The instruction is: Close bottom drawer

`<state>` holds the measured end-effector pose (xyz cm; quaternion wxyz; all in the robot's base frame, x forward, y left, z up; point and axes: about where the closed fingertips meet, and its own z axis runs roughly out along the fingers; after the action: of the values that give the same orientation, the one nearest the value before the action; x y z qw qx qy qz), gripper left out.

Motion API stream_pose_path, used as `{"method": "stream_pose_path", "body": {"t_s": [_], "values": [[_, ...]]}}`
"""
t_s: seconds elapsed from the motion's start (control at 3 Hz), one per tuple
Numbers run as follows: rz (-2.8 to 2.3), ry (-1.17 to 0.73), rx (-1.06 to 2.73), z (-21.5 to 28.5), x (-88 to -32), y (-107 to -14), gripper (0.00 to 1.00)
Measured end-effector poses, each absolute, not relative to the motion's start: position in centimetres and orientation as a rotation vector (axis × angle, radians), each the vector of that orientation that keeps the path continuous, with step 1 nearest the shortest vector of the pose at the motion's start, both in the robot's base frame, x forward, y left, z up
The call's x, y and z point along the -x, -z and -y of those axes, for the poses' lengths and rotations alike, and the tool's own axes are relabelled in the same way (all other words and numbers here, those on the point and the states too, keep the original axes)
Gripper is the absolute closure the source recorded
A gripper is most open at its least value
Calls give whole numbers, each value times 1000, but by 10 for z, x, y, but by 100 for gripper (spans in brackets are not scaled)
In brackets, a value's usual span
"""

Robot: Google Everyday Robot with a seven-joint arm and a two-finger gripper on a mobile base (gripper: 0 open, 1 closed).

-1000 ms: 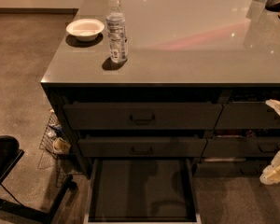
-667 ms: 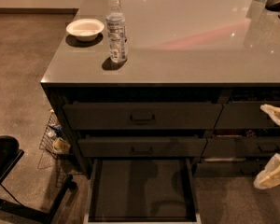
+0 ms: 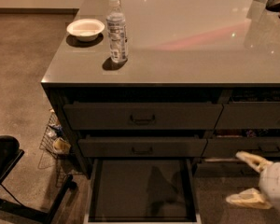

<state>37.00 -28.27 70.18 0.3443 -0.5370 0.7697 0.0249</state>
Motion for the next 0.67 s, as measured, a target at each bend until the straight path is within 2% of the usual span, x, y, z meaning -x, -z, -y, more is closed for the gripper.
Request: {"method": "stream_pose_path", "body": {"t_s": [0.67], "values": [[-1969, -152, 1324, 312, -363, -564, 70]]}}
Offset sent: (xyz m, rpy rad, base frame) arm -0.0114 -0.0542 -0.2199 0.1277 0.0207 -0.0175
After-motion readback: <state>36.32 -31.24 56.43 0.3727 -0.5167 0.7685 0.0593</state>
